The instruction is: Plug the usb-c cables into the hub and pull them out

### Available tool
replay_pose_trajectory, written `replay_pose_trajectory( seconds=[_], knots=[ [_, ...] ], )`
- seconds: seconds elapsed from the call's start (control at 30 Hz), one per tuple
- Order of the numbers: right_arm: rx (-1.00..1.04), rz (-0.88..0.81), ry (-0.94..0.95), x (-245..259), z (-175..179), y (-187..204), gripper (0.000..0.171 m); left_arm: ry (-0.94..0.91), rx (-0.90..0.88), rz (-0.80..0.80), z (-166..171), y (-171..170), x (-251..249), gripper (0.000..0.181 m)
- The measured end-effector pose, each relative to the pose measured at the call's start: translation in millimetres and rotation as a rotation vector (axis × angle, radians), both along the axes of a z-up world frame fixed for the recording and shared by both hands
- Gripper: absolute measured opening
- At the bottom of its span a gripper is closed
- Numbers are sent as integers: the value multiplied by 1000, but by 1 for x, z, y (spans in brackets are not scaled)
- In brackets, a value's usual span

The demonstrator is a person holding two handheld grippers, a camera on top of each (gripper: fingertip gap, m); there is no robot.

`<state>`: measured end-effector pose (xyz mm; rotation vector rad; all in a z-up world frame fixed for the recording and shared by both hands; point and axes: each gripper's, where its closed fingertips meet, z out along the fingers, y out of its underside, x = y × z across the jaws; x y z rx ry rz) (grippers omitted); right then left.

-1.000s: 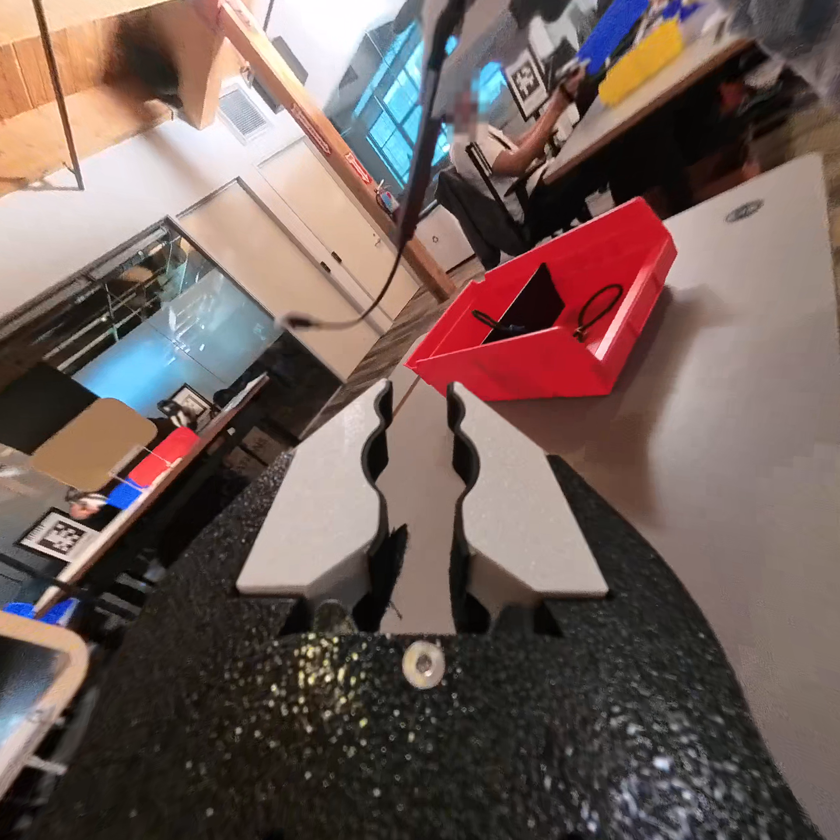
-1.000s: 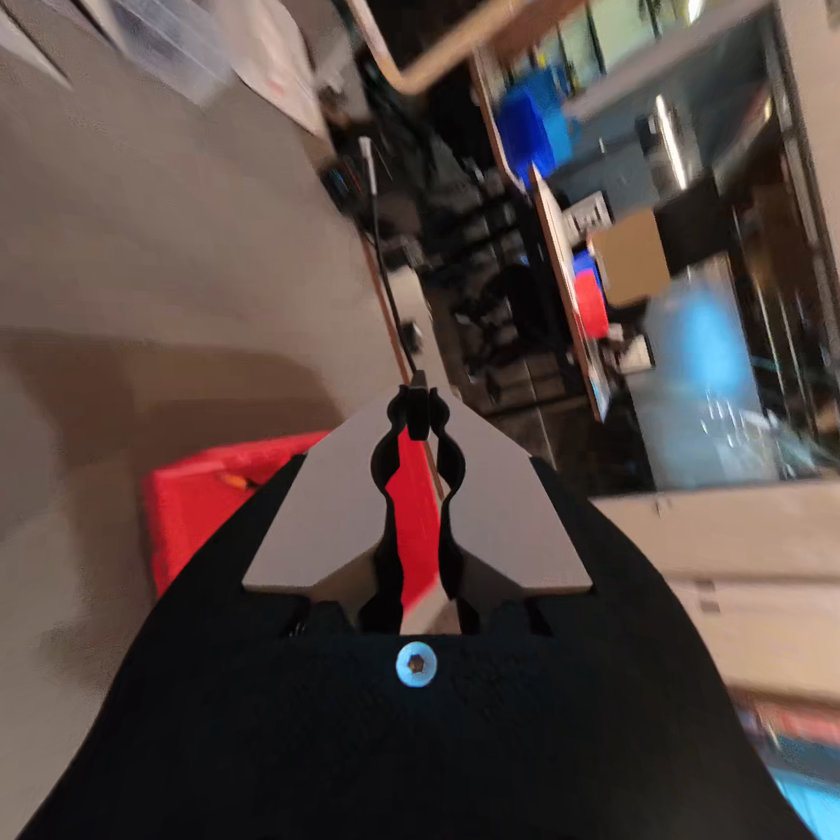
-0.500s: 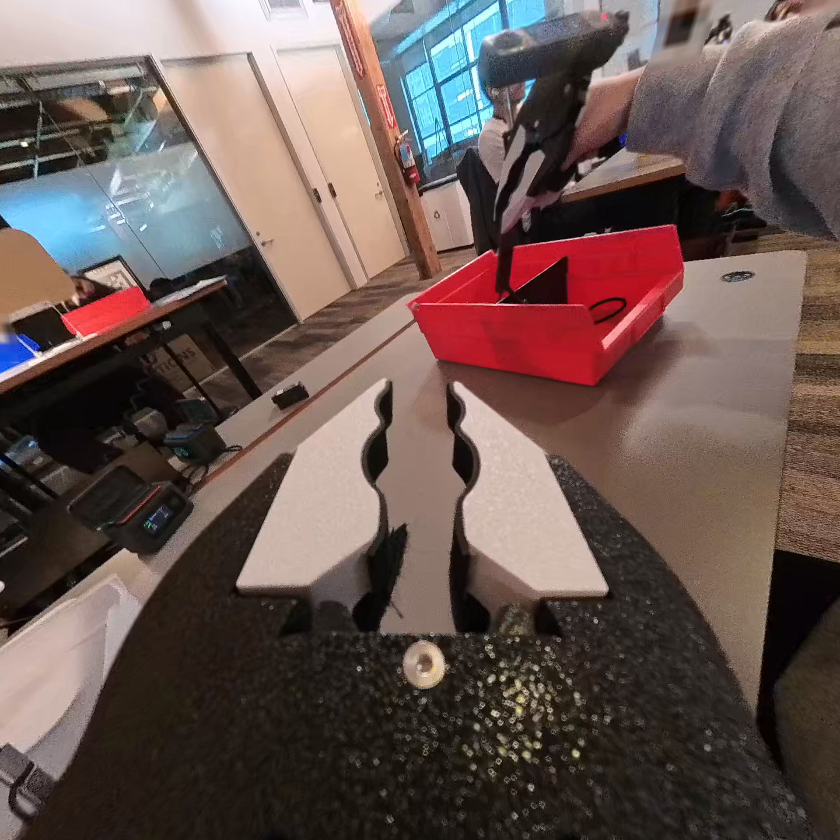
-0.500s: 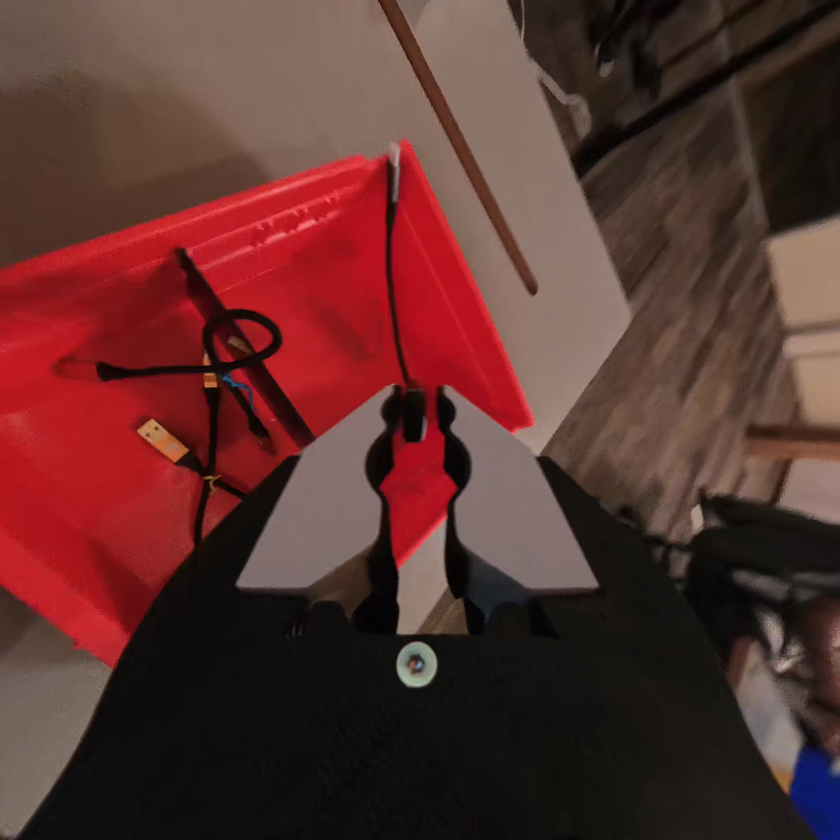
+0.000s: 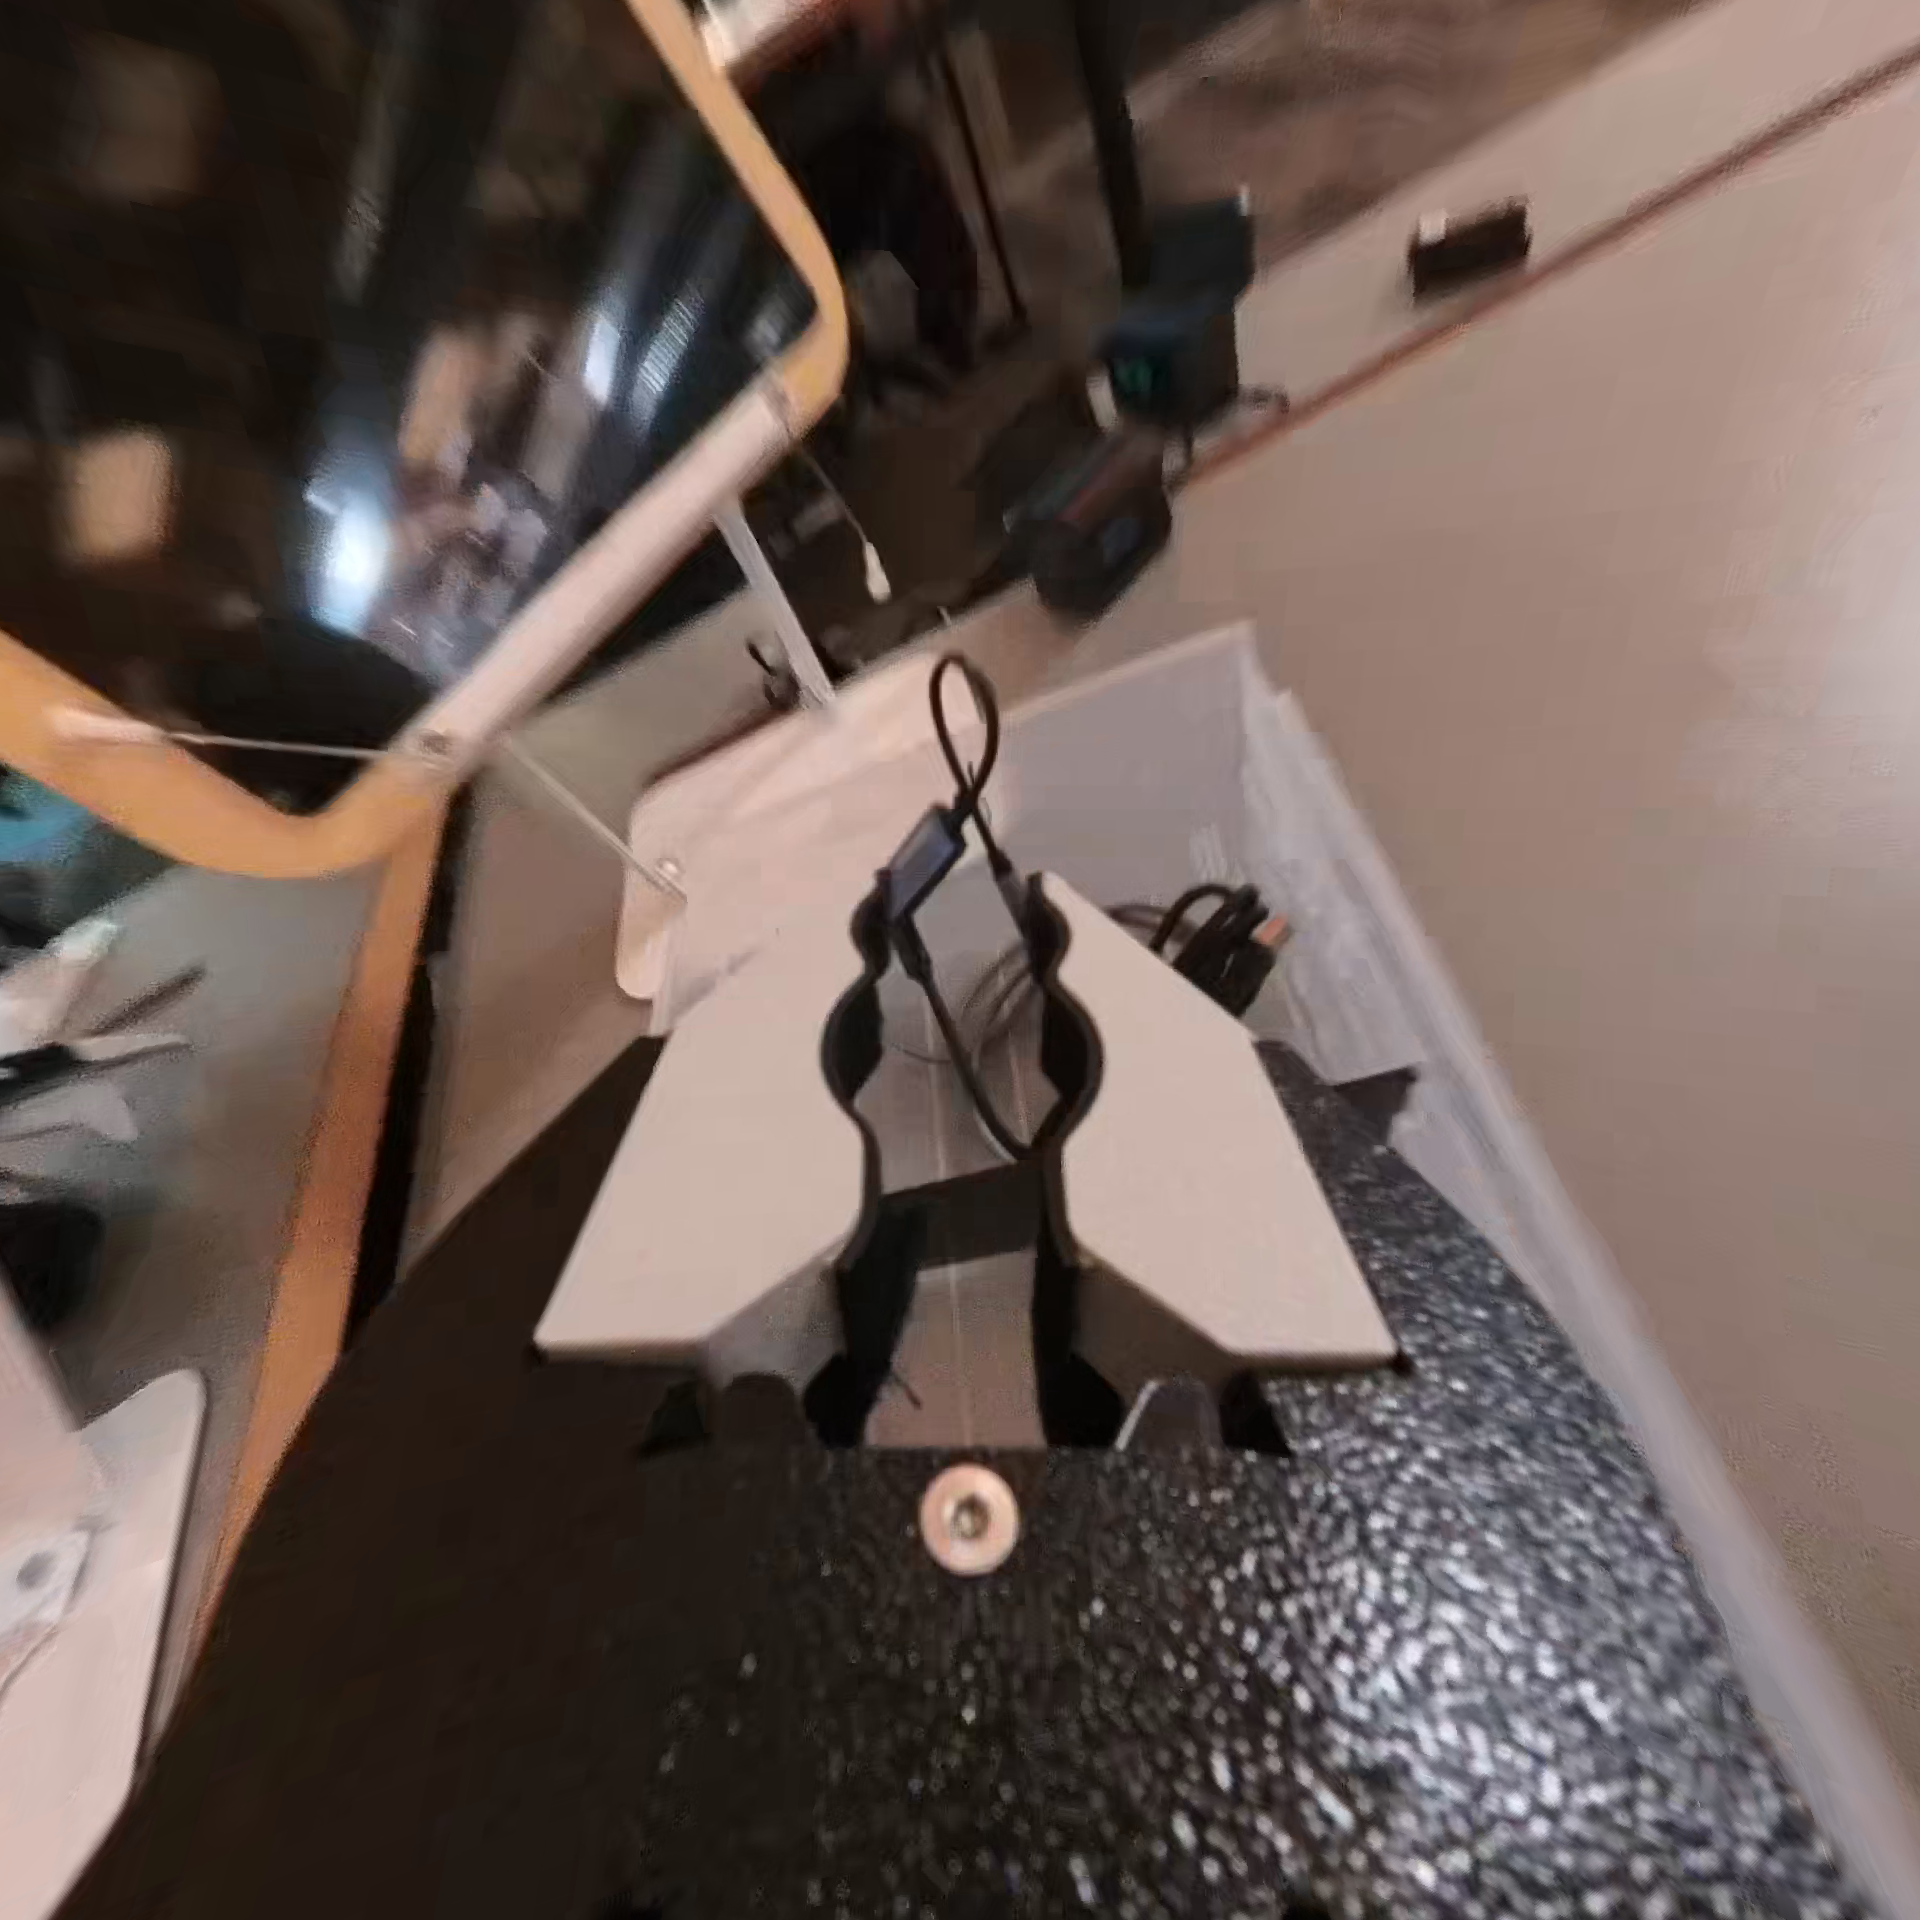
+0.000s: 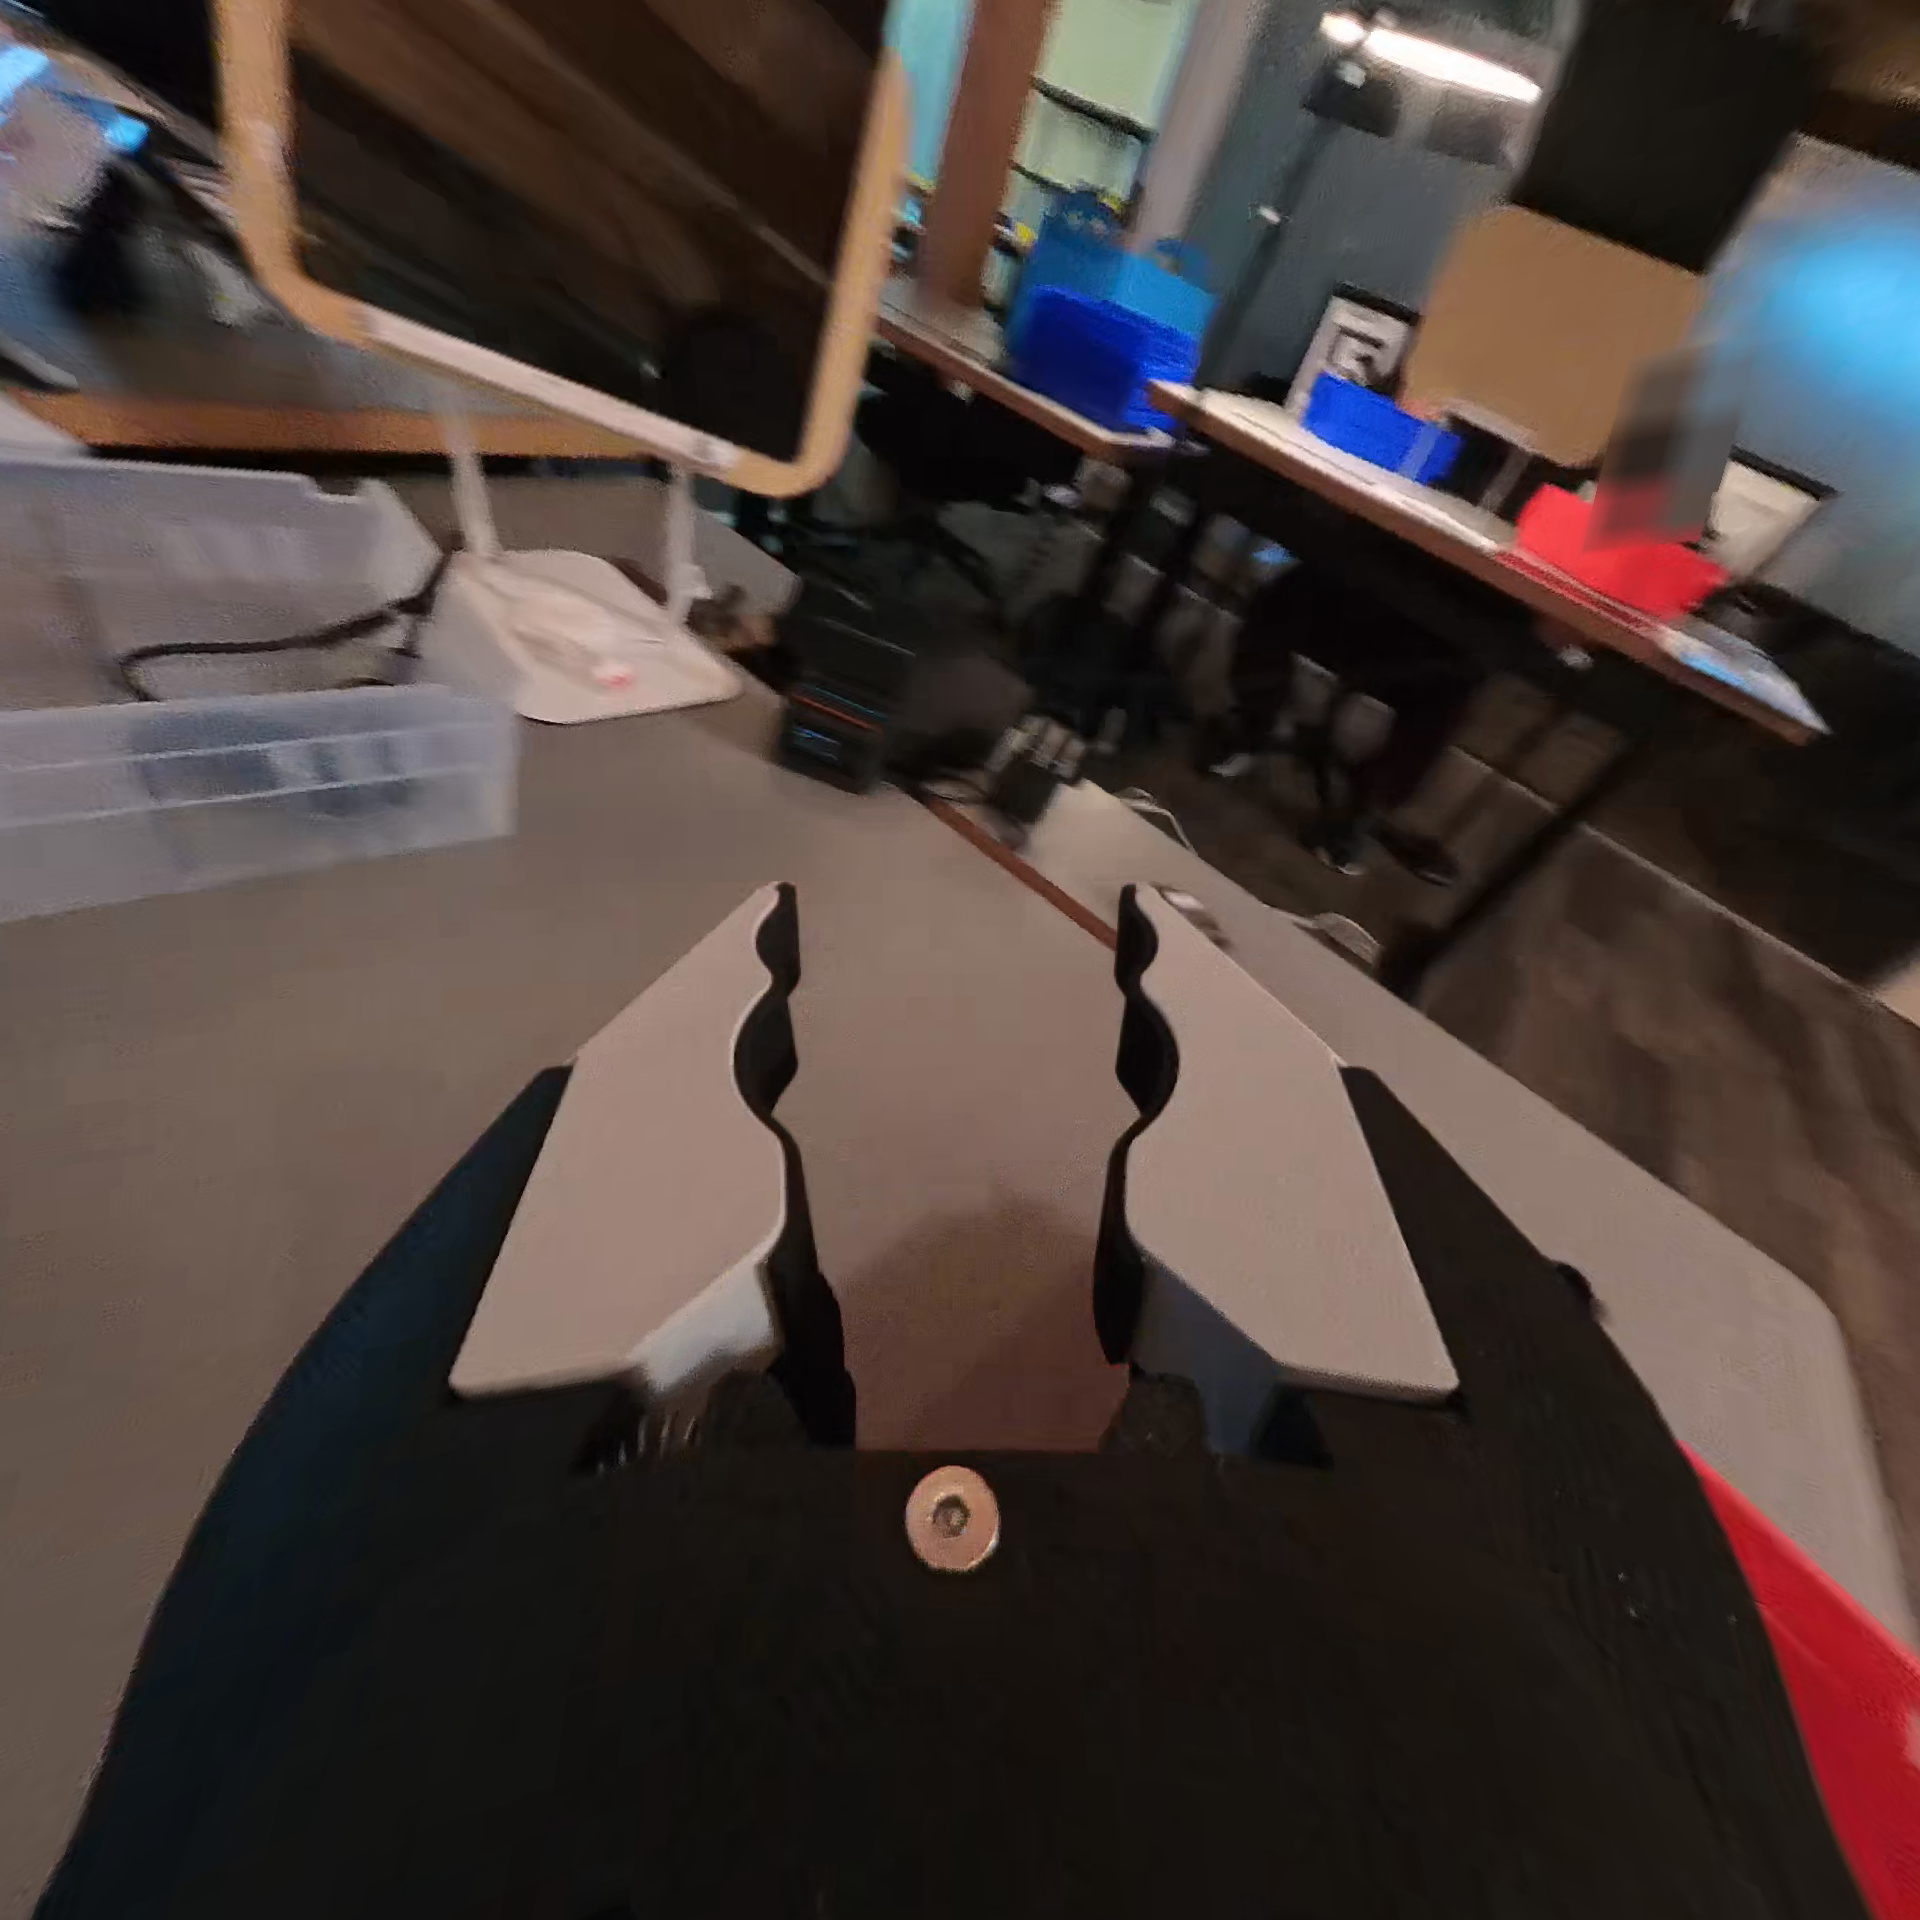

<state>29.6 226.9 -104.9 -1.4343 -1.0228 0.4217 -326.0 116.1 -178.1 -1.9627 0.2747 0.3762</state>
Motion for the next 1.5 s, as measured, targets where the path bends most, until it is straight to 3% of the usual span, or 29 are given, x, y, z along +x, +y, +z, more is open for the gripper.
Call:
replay_pose_trajectory(
  seconds=[0.03,0.13,0.23,0.33,0.43,0.67,0.77,0.87,1.03,1.13,1.33,1.43,1.5],
  knots=[
    [33,37,18,-20,-11,-4,60,-24,-68,-33,-12,11,-10,32],
    [128,141,73,-68,-49,-7,58,-20,-270,-142,-49,40,-30,42],
    [87,-16,132,-75,-86,23,54,59,-441,-138,-81,62,-58,51],
    [27,-54,238,-73,-110,29,46,20,-545,-154,-105,80,-60,57],
    [26,-27,237,-72,-120,24,46,145,-615,-145,-121,87,-65,46],
    [157,-33,210,-72,-120,22,37,468,-484,-91,-110,93,-75,14],
    [186,-17,198,-74,-118,18,36,565,-327,-48,-79,90,-72,10],
    [234,-9,211,-73,-110,14,35,641,-131,-4,-24,81,-63,9],
    [311,-10,247,-68,-97,7,32,686,184,12,104,62,-30,7],
    [331,-6,253,-68,-95,6,31,648,335,-58,185,54,5,7],
    [344,47,323,-63,-81,-4,33,423,478,-514,293,49,125,7],
    [359,88,369,-59,-67,-11,34,257,498,-816,317,42,194,7],
    [451,133,451,-47,-33,-30,36,151,471,-994,314,39,231,7]
  ],
)
